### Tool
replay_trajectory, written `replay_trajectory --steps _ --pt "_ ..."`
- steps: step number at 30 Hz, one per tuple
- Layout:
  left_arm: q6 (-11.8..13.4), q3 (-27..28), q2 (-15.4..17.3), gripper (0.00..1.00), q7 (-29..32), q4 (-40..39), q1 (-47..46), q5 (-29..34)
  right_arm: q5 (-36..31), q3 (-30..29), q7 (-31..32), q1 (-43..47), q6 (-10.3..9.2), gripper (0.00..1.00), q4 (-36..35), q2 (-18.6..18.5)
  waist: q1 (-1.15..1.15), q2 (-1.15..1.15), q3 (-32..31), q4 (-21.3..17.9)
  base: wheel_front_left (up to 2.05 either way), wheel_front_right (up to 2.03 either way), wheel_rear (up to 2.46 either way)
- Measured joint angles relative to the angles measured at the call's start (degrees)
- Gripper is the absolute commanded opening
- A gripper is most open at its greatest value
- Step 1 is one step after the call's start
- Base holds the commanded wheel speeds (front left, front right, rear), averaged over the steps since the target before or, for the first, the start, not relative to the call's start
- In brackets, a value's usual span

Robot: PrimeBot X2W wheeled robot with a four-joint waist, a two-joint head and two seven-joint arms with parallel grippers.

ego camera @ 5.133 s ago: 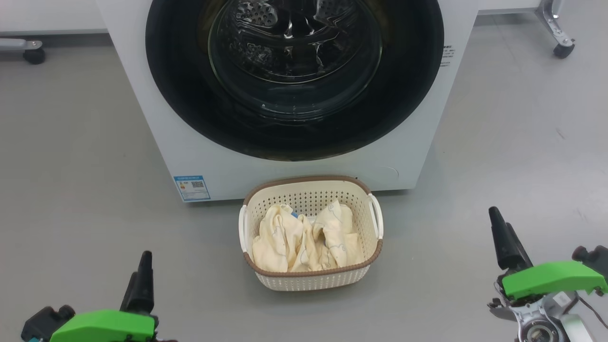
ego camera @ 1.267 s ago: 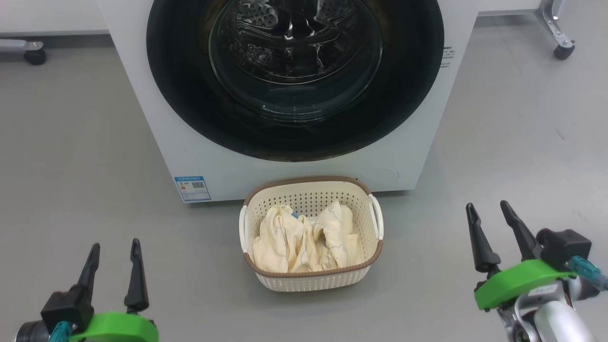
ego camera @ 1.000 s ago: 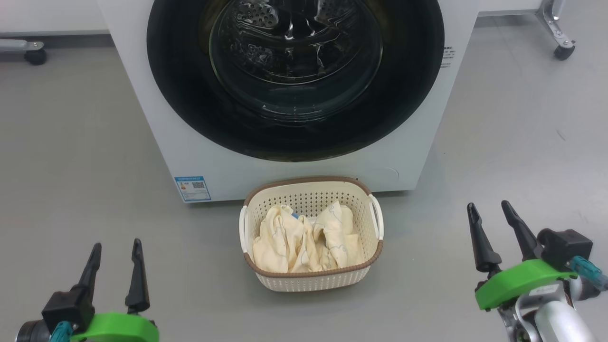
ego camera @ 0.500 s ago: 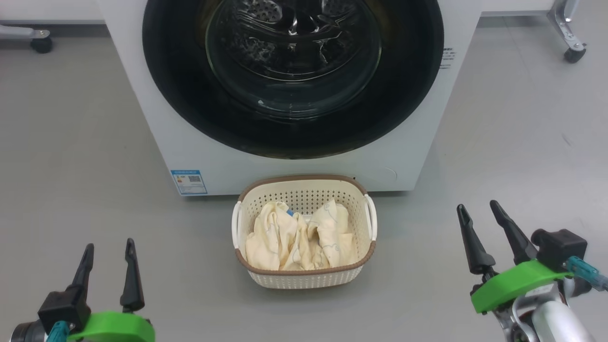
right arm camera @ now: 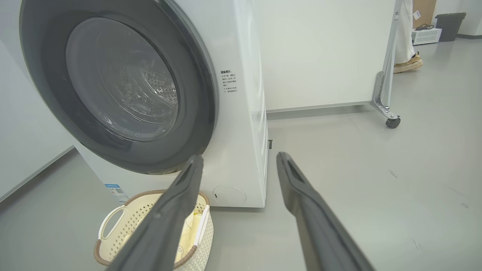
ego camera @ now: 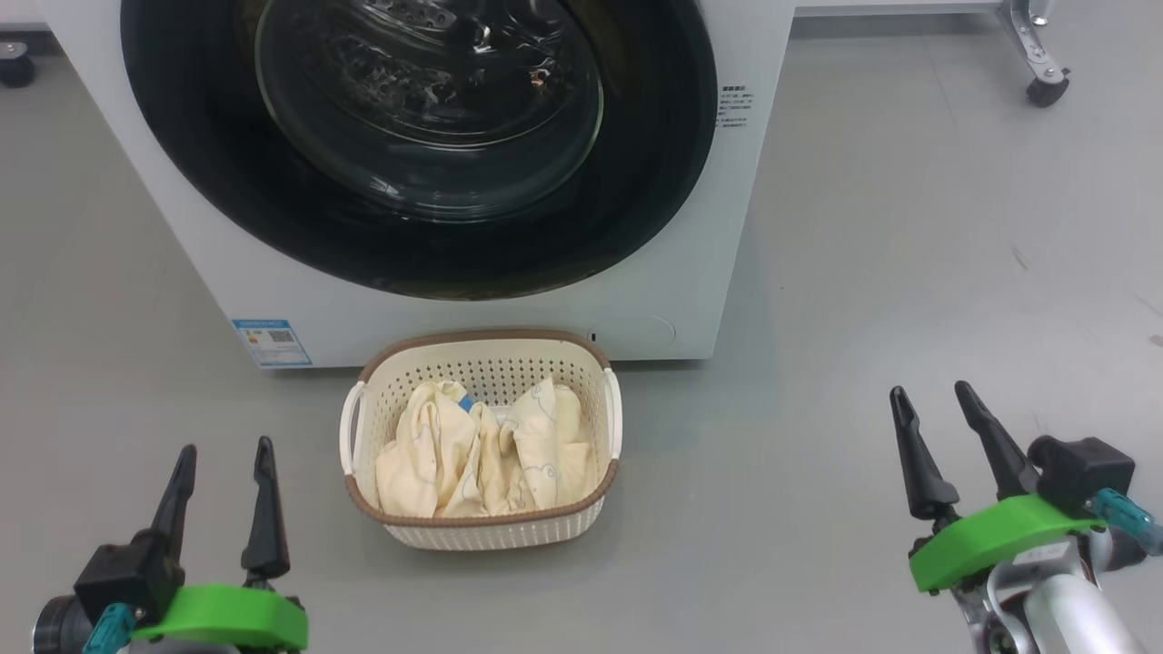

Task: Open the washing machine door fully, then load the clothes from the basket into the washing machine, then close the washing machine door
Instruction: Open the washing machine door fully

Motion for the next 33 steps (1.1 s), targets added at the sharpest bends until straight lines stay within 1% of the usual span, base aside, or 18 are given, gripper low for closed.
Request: replay_trajectory --steps 2,9,26,33 --pt "0.0 -0.1 -0.5 1.0 0.0 -0.5 -0.1 0.0 0.0 -0.2 0.0 0.0 0.0 1.0 0.0 -0.2 0.0 0.0 0.2 0.0 0.77 0.77 -1.54" --pt "0.0 -0.1 -0.5 1.0 0.0 -0.6 -0.1 0.0 0.0 -0.1 0.0 -0.1 0.0 1.0 0.0 -0.1 0.0 0.0 0.7 0.0 0.41 0.41 -0.83" --pt "0.0 -0.2 -0.5 1.0 0.0 -1.3 -0.1 0.3 0.0 -0.6 0.0 -0.3 0.0 1.0 -0.1 0.1 0.0 0.0 1.4 -0.5 0.01 0.01 -0.01" --pt "-0.2 -0.2 -0.5 1.0 0.0 -1.5 -0.1 0.3 0.3 -1.6 0.0 -0.7 0.0 1.0 -0.2 0.5 0.0 0.0 2.3 -0.1 0.0 0.0 0.0"
